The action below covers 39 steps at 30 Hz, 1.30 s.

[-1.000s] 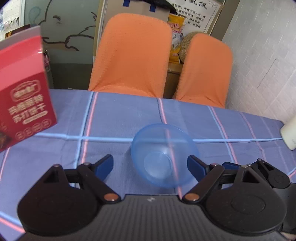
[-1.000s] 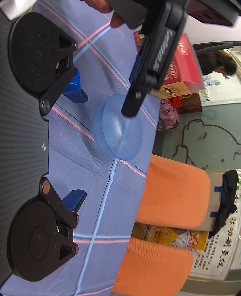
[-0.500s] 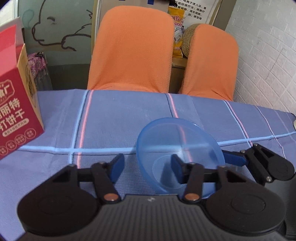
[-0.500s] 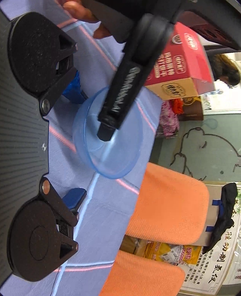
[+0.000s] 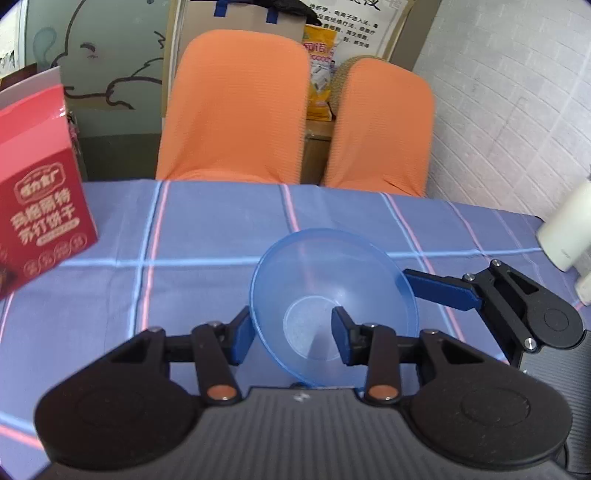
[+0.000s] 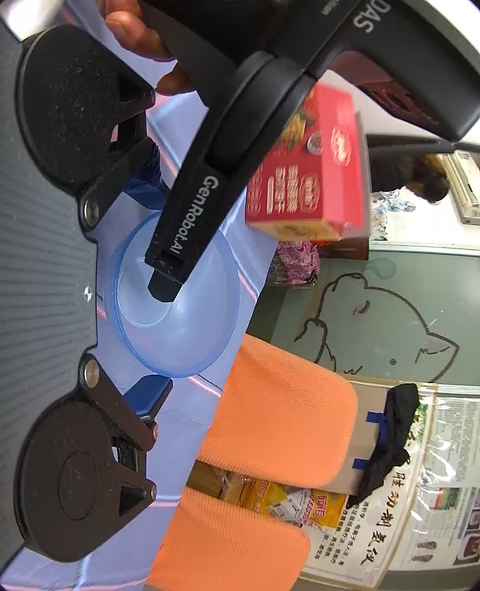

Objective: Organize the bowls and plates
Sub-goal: 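Move the left tool to the blue plastic bowl and grasp its rim, then carry the blue bowl with the left tool and set it inside the white bowl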

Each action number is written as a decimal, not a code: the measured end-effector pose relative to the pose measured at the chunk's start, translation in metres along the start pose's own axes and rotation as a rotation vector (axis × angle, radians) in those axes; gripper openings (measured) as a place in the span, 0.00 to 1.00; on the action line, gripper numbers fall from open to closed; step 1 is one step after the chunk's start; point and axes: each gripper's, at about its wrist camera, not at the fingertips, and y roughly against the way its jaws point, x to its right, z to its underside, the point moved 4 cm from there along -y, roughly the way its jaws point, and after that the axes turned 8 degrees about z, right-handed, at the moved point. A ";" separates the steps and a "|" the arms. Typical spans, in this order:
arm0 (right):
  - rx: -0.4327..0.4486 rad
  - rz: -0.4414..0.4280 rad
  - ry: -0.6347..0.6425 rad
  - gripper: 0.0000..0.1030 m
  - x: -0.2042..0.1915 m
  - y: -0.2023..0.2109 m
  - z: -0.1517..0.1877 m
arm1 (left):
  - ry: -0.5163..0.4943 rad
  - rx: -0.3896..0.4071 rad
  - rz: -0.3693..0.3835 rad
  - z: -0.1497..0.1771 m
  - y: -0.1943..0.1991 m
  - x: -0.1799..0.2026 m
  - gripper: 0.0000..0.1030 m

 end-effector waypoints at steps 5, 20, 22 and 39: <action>0.018 -0.017 0.025 0.82 -0.024 0.073 0.005 | -0.033 -0.025 0.020 0.052 0.047 0.040 0.37; 0.068 -0.038 0.079 0.84 -0.084 0.187 0.044 | -0.019 0.012 0.031 0.148 0.140 0.085 0.37; 0.071 -0.029 0.086 0.85 -0.085 0.188 0.041 | -0.015 0.020 0.032 0.146 0.146 0.086 0.37; -0.124 -0.177 -0.074 0.84 -0.090 0.194 0.083 | -0.005 -0.132 0.043 0.188 0.151 0.076 0.74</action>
